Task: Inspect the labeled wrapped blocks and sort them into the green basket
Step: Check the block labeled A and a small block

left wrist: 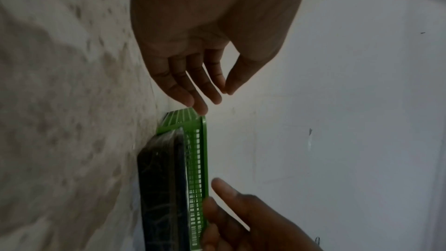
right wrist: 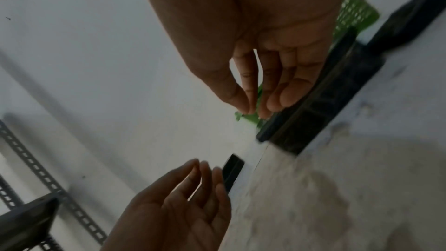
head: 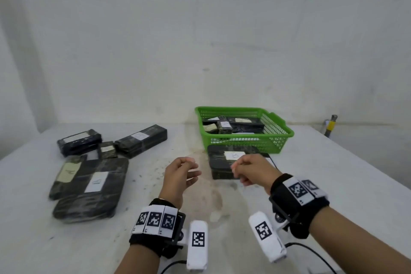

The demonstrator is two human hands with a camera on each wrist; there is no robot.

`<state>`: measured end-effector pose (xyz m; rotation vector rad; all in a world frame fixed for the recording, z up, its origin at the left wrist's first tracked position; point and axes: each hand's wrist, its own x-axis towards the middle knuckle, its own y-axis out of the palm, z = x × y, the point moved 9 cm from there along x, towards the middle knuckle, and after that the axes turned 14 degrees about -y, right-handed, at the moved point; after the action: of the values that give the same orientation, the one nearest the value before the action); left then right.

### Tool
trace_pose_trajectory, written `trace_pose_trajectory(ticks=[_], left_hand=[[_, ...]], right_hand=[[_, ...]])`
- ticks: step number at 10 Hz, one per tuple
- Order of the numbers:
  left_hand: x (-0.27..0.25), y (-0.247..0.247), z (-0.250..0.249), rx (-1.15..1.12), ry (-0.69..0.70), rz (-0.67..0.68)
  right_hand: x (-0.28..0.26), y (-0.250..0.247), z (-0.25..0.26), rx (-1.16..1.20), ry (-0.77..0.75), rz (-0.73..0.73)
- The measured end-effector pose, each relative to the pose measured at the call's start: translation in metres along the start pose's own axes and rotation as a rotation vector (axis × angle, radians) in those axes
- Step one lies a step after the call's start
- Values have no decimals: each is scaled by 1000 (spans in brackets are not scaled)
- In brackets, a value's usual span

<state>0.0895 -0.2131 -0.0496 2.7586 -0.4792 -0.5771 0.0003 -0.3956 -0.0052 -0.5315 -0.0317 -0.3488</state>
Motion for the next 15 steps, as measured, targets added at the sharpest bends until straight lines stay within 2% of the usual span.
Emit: trace_pose_trajectory(ticks=[2, 3, 4, 5, 6, 7, 8, 9, 10, 11, 12, 13, 14, 15], left_hand=[[-29, -76, -45, 129, 71, -105], [-37, -127, -74, 223, 92, -193], [-42, -195, -108, 336, 95, -343], [-31, -264, -133, 466, 40, -502], [-6, -313, -144, 612, -93, -610], [15, -324, -139, 752, -234, -596], [33, -319, -125, 906, -311, -551], [44, -315, -119, 1068, -306, -556], [47, -321, -124, 1089, -323, -549], [36, -326, -146, 1080, -264, -588], [19, -323, -172, 1011, -146, -583], [-4, -309, -187, 778, 28, -489], [-24, -281, -182, 454, 106, -290], [-35, -250, -168, 255, 125, -137]], right_hand=[[8, 100, 34, 223, 33, 90], [17, 141, 51, 341, 39, 107], [26, 185, 65, 433, 49, 132], [34, 215, 75, 463, 45, 150], [44, 235, 76, 453, 49, 155], [50, 247, 75, 434, 52, 163], [52, 254, 74, 414, 59, 174], [55, 256, 73, 417, 64, 175], [58, 256, 74, 425, 63, 184], [58, 256, 72, 447, 70, 188], [56, 257, 70, 469, 67, 182], [54, 258, 71, 492, 62, 192], [52, 253, 74, 510, 42, 162], [53, 240, 76, 492, -30, 95]])
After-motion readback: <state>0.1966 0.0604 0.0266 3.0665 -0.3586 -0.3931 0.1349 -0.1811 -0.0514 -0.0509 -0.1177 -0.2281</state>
